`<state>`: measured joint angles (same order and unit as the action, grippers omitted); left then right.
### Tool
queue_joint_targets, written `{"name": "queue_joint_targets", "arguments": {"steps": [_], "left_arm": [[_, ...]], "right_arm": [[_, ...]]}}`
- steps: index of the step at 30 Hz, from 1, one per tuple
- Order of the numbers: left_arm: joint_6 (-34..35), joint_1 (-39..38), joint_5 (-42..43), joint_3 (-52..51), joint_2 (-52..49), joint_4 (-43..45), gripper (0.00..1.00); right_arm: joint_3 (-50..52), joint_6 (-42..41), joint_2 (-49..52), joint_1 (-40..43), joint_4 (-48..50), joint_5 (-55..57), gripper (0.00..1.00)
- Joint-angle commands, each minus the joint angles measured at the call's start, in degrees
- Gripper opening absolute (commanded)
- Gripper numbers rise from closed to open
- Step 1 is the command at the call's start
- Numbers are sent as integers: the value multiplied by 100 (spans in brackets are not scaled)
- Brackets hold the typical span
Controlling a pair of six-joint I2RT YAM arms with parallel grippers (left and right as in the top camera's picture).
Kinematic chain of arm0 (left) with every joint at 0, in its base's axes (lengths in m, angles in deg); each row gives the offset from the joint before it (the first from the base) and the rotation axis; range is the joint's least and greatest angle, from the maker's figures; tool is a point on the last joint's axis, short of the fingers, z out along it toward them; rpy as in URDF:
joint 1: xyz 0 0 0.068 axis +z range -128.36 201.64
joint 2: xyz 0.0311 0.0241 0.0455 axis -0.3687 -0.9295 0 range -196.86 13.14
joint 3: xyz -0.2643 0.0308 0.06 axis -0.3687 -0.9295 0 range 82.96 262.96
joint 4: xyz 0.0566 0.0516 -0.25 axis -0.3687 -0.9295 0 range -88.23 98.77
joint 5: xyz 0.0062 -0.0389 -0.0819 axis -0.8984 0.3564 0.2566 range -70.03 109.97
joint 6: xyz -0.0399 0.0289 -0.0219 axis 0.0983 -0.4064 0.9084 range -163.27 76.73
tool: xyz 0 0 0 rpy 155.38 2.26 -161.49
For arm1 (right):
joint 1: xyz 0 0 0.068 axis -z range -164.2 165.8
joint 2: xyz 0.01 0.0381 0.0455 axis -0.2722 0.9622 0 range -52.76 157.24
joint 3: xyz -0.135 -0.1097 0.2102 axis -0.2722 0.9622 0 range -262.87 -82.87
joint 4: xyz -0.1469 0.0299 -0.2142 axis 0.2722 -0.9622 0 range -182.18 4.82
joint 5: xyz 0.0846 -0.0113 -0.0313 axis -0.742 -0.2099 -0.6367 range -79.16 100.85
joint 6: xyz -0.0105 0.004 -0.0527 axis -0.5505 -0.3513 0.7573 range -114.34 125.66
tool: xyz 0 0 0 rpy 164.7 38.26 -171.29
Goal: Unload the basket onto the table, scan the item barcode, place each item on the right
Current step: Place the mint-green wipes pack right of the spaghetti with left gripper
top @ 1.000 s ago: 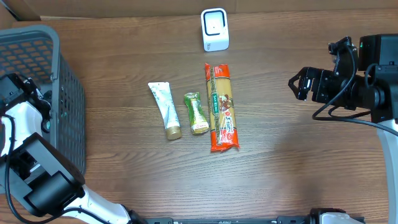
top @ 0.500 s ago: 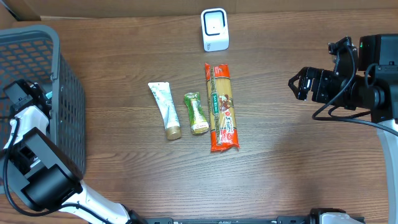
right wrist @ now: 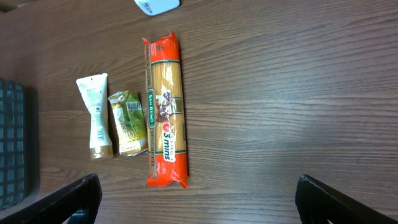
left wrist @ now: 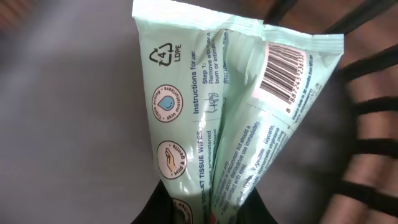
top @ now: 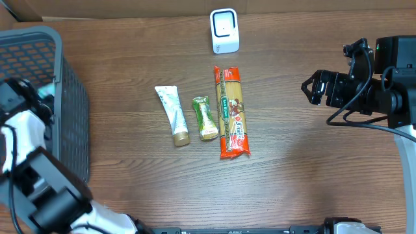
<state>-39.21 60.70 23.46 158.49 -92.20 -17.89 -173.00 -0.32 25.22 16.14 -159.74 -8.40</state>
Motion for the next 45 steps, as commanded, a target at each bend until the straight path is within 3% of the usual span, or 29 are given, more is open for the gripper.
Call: {"name": "queue_joint_targets", "arguments": {"steps": [1,6,9,14,20,23,30,35,40,42,43,45], "left_arm": [[-66,-48,59,918,1322,-162,4],[92,-389,61,1606,2555,-798,4],[769,-994,63,1622,3303,-1335,4],[1974,-2452,389,1526,3491,-2640,4],[2448,-4583,529,861,2555,-2927,4],[2487,-5241,310,791,1843,-2887,4],[2946,-6192,431,791,407,-2776,4],[3071,-6771,1414,791,-109,-2155,4],[3073,-7316,1392,789,-380,-1781,4],[3071,-7449,1392,787,-409,-1696,15],[3071,-7490,1392,787,-409,-1652,27],[3069,-7552,1394,787,-409,-1493,82]], "right_arm": [[-57,4,-4,4,35,7,100],[-57,4,-4,4,35,7,100],[-57,4,-4,4,50,7,100],[-57,2,-4,4,76,7,100],[-57,4,-4,4,81,7,100],[-57,4,-4,4,74,9,100],[-57,4,11,4,74,9,100],[-57,4,122,4,74,7,100],[-57,2,319,4,-7,-35,100],[-57,2,350,4,-46,-35,100],[-57,4,350,4,-52,-33,100],[-57,4,350,4,-50,-35,100]]}}
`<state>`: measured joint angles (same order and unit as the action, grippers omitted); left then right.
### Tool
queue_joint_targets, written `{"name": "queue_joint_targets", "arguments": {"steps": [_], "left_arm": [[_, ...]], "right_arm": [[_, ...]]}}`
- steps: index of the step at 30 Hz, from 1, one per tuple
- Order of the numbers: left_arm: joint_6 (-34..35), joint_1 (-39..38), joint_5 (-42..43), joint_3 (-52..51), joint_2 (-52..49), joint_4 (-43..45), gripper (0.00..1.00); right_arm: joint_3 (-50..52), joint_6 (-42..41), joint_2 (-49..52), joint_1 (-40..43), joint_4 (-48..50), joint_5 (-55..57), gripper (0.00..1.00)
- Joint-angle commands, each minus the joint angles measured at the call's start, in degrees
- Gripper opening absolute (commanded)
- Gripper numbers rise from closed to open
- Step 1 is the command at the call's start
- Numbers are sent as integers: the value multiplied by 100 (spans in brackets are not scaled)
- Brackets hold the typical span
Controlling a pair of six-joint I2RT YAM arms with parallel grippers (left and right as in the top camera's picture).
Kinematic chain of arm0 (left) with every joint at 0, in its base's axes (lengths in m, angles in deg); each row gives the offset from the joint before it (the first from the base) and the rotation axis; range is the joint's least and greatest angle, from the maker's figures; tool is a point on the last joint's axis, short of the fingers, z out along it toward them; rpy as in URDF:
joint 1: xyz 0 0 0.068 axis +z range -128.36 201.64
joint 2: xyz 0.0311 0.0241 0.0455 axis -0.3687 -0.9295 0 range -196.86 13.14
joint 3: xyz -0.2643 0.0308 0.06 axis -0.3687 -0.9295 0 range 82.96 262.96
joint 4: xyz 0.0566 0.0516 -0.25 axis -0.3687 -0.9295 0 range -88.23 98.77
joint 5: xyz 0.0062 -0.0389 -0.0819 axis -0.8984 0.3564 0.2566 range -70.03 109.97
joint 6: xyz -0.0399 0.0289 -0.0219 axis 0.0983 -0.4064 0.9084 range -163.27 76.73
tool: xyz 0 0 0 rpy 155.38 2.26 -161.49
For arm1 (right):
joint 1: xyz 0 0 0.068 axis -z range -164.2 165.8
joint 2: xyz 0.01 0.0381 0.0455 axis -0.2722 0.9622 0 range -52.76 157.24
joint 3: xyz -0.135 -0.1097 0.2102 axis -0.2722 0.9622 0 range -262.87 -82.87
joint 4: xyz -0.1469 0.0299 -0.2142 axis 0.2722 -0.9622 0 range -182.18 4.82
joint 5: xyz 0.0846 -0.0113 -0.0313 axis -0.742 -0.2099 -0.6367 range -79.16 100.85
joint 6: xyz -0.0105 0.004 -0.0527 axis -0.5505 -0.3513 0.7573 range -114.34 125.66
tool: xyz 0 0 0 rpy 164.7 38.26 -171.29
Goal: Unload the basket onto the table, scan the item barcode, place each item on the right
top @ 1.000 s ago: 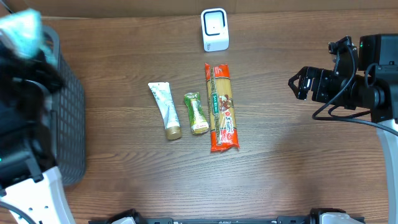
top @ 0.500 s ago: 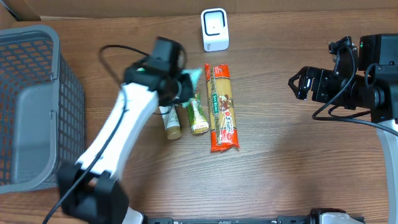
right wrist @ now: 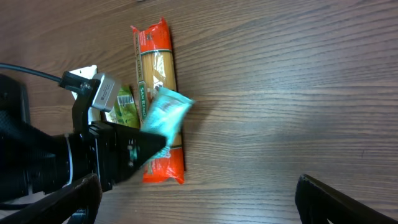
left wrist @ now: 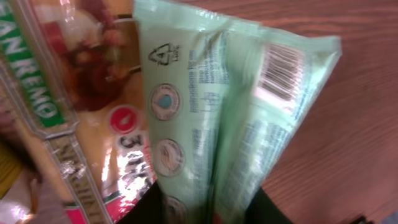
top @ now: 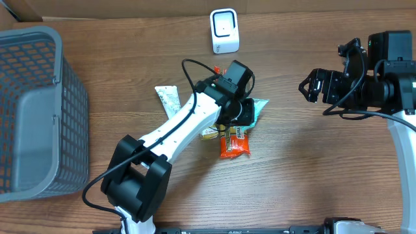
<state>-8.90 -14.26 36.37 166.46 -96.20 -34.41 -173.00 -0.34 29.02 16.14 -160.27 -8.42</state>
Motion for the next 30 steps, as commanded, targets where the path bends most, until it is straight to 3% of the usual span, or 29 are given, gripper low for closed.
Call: {"name": "queue_joint_targets", "arguments": {"steps": [1,7,13,16,23,30], "left_arm": [[35,-61,103,-11,-9,216,100],[-278,424,168,444,219,-118,100],[-833,1390,160,2291,824,-1392,100],[-868,1749,140,2889,1139,-1644,100],[-870,2017,101,2975,1491,-1714,100],[-868,2017,101,2968,1451,-1834,100]], "right_arm": [[-57,7,-31,4,0,-33,100],[-57,4,-31,4,-24,-90,100],[63,4,74,4,4,-560,100],[275,7,264,-7,22,-715,89],[1340,9,715,-238,450,-765,80],[2555,-162,826,-920,1965,-778,76]]}}
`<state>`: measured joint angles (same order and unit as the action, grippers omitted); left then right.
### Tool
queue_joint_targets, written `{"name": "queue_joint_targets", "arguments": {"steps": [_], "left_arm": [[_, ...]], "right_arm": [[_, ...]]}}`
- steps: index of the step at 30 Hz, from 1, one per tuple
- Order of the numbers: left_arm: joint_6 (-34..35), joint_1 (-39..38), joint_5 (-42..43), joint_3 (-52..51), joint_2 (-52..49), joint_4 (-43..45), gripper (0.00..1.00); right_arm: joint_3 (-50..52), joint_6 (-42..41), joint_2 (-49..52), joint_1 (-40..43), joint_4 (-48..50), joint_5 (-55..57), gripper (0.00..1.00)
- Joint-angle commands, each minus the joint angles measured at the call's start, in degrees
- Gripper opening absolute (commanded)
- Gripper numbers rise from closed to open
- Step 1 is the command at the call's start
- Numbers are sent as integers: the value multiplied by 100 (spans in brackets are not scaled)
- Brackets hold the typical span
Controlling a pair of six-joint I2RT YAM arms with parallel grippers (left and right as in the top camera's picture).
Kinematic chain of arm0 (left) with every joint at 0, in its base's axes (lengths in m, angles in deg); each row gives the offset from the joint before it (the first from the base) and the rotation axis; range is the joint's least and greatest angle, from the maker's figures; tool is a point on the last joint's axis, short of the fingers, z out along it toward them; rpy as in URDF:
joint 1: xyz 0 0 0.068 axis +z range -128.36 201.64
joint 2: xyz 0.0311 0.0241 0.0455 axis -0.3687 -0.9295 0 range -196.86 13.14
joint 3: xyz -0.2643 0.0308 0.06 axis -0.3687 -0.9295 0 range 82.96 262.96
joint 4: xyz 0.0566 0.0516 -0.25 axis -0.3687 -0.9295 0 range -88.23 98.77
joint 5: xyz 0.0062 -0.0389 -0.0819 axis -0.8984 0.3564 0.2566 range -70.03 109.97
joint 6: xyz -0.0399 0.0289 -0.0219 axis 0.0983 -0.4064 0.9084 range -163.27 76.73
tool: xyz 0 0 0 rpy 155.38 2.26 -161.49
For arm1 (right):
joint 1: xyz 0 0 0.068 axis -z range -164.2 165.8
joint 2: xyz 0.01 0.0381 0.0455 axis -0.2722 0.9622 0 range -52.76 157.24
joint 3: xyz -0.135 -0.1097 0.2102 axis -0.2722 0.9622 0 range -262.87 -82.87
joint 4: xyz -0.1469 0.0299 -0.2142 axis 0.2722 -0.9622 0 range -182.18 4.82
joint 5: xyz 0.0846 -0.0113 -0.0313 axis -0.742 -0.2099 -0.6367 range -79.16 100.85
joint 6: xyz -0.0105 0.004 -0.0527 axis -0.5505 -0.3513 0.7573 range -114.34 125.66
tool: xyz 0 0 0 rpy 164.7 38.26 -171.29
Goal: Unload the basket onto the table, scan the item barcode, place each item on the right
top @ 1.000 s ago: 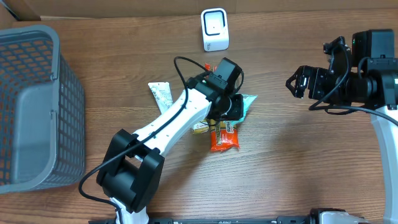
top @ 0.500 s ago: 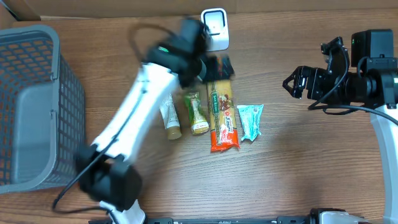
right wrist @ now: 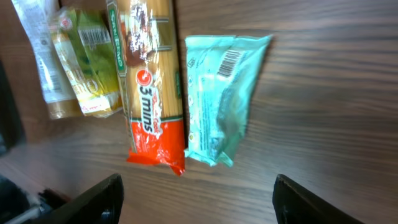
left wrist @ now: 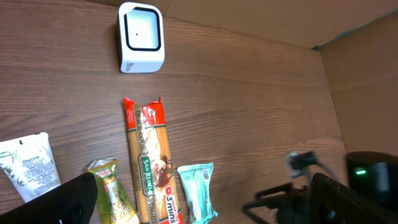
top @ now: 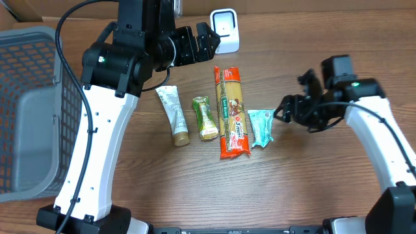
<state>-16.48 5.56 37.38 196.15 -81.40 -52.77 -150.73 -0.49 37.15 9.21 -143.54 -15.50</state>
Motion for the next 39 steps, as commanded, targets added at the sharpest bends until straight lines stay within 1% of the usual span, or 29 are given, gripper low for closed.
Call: {"name": "queue_joint_targets", "arguments": {"steps": [1,5,10,14,16,18,19,20,24,25,27,32,35,38,39], "left_arm": [[-109,35,0,0,-28,4,100],[-109,35,-11,0,-42,7,100],[-109,31,0,0,-44,2,100],[-109,33,-2,0,-44,2,100],[-109,31,0,0,-44,2,100],[-109,31,0,0,-44,2,99],[-109,31,0,0,-44,2,100],[-109,31,0,0,-44,2,100],[-109,31,0,0,-44,2,100],[-109,31,0,0,-44,2,100],[-109,31,-2,0,-44,2,100],[-109,31,0,0,-44,2,100],[-109,31,0,0,-44,4,100],[-109,31,0,0,-44,0,100],[-109,31,0,0,-44,2,100]], "right_arm": [[487,-293,48,-306,540,-72,74],[780,-640,332,-507,962,-31,71],[780,-935,859,-566,1080,415,68],[780,-931,1314,-568,1073,374,66],[780,-931,1469,-568,1032,354,61],[780,-929,1491,-566,1012,356,50],[780,-929,1491,-566,1016,356,47],[778,-929,1491,-566,1023,356,41],[778,-925,1491,-564,1036,382,12],[774,-870,1491,-555,1058,400,4],[717,-800,1491,-511,1045,645,4],[326,393,1491,-455,850,1335,4],[90,933,1491,-455,796,2393,4],[22,1390,1491,-455,949,3442,4],[22,1545,1491,-452,1110,4028,4]]}}
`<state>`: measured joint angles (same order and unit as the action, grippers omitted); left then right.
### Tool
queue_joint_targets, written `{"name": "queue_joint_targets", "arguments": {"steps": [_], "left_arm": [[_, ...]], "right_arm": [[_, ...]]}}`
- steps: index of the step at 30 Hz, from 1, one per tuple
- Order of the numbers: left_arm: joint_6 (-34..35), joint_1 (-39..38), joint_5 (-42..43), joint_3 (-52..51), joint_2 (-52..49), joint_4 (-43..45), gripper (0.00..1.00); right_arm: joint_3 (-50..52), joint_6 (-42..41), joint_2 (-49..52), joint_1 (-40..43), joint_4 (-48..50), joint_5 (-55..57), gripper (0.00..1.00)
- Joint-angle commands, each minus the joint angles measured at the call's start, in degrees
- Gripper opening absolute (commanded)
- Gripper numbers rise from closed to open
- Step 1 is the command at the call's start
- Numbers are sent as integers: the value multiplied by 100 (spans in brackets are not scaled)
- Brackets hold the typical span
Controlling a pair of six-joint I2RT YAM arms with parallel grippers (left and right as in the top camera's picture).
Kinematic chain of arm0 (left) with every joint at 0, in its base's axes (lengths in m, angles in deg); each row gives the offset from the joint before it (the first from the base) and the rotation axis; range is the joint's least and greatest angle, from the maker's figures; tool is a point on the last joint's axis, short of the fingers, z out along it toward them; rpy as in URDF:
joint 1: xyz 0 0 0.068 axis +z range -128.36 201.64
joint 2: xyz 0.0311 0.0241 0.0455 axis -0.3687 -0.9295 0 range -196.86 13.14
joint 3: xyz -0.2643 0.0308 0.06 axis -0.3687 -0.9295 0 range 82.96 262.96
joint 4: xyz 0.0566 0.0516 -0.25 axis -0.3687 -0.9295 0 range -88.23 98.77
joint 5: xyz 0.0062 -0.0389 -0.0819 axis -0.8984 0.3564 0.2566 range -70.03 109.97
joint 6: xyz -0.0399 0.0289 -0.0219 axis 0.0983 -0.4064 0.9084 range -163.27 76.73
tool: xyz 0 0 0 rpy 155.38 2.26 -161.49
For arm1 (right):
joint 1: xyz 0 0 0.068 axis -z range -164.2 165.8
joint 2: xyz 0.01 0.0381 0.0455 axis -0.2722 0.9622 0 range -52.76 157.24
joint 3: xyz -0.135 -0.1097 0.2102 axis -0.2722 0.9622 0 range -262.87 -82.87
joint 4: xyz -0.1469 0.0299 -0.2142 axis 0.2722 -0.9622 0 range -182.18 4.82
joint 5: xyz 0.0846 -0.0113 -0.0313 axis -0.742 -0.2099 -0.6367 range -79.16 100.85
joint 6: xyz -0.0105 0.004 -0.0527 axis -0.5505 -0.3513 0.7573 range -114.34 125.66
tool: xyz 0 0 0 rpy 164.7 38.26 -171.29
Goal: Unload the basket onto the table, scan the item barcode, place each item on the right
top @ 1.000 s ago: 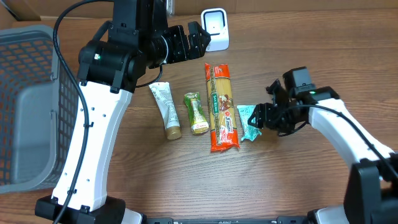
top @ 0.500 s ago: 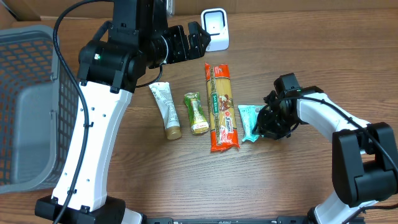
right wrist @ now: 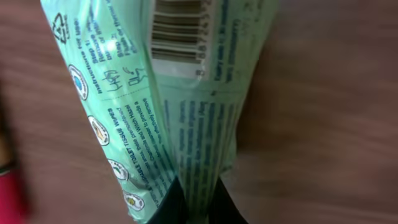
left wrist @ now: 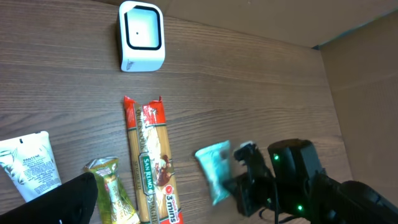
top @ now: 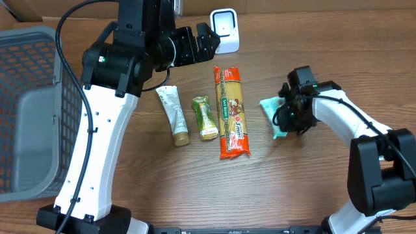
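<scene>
The mint-green wipes pack (right wrist: 180, 93) is pinched between the fingers of my right gripper (right wrist: 194, 202), which is shut on its lower end. Its barcode (right wrist: 180, 28) faces the right wrist camera. Overhead, the pack (top: 272, 110) sits just right of the pasta, with the right gripper (top: 290, 112) on it. The white scanner (top: 224, 30) stands at the back middle. My left gripper (top: 207, 40) hangs high beside the scanner, open and holding nothing. From the left wrist, the pack (left wrist: 214, 168) and the scanner (left wrist: 142, 36) both show.
A long red pasta packet (top: 232, 112), a small green packet (top: 206, 118) and a white tube (top: 172, 115) lie side by side mid-table. A grey mesh basket (top: 29, 65) fills the left side. A cardboard wall runs along the back.
My right gripper was open just right of the wipes pack lying flat by the pasta. Now it is shut on the pack, which is tilted and a little further right. The left arm is unchanged.
My left gripper first held the wipes pack over the basket. Then it held it above the pasta mid-table. Then the pack lay right of the pasta, the left gripper open up at the back and the right gripper open beside the pack. Now the right gripper holds it.
</scene>
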<state>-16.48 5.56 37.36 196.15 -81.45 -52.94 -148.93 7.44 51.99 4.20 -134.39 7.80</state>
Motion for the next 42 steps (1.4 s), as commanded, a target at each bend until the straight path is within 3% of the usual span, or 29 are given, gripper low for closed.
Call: {"name": "queue_joint_targets", "arguments": {"steps": [1,3,9,12,13,16,18,20,25,26,31,34,36,42], "left_arm": [[-109,31,2,0,-39,20,100],[-109,31,2,0,-39,20,100],[-109,31,2,0,-39,20,100],[-109,31,2,0,-39,20,100],[-109,31,2,0,-39,20,100],[-109,31,2,0,-39,20,100],[-109,31,2,0,-39,20,100],[-109,31,0,0,-39,20,100],[-22,31,74,0,-39,15,100],[-138,31,125,2,-39,-131,100],[-1471,81,-111,4,-37,-306,100],[-1528,118,-1305,24,-26,-713,100],[-1554,155,-2109,24,-22,-1047,100],[-2140,195,-3071,24,-22,-1646,100]], "right_arm": [[-157,780,7,48,286,1930,5],[-164,776,7,48,494,2262,15],[-944,476,-17,48,33,2063,25],[-1521,175,-24,48,-378,1755,53],[-1720,68,-24,48,-490,1565,54],[-2120,-334,-24,48,-553,660,53],[-2131,-713,-20,48,-385,177,45],[-2026,-1679,74,48,-219,146,35],[-1799,-3161,323,105,-424,874,33],[-1762,-3248,365,155,-459,1008,25],[-1733,-3217,411,555,-562,1331,22],[-1729,-3099,424,879,-533,1239,19],[-1718,-2538,483,1134,-409,837,19],[-1714,-1580,841,1462,-138,-254,19]]}}
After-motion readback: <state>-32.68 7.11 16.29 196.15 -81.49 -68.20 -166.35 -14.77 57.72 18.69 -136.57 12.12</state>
